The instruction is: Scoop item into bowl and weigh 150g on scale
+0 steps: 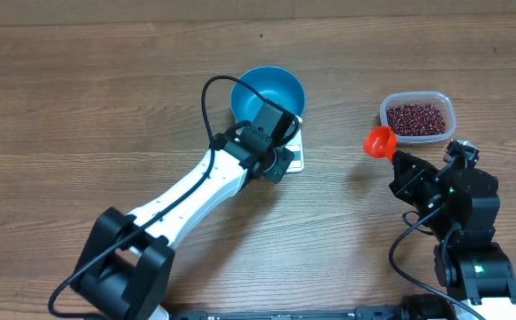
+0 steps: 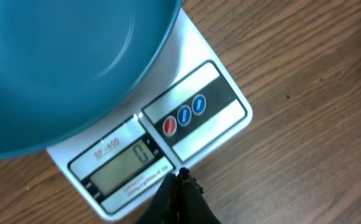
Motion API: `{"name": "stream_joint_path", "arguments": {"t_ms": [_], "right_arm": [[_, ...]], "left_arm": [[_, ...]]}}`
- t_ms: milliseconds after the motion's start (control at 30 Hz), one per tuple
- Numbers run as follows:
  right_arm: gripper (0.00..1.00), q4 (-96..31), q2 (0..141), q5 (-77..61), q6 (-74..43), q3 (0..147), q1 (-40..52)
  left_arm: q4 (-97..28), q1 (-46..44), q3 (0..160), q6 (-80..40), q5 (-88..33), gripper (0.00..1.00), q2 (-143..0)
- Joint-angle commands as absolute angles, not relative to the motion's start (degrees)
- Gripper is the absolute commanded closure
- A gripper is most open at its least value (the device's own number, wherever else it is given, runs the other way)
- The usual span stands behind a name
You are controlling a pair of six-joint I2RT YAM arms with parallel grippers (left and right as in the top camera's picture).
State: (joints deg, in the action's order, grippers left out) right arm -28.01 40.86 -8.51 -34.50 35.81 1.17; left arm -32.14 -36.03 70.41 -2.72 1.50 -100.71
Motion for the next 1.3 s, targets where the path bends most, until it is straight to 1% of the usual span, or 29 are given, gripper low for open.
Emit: {"name": "stream_joint_path", "arguments": {"t_ms": [0,267,600,1267], "right_arm": [[0.96,-27.6,40.4,-7.6,-34.2,38.0,1.0],[0.96,-27.6,41.1,-7.6,-34.2,38.0,1.0],[0.96,-27.5,41.9,-7.6,-34.2,38.0,1.0],[0.96,-27.5,41.9,-7.6,-34.2,38.0,1.0]], "left_arm": [[-30.2,-36.0,69.6,-1.2,2.6,0.96,-103.4],[-27.0,-36.0,69.6,-1.2,6.0,0.96,-107.5],[-24.5,-36.0,69.6,-1.2,6.0,0.96,-109.1],[-23.3,-36.1,69.6,-1.2,5.8,0.96,-109.4]]}}
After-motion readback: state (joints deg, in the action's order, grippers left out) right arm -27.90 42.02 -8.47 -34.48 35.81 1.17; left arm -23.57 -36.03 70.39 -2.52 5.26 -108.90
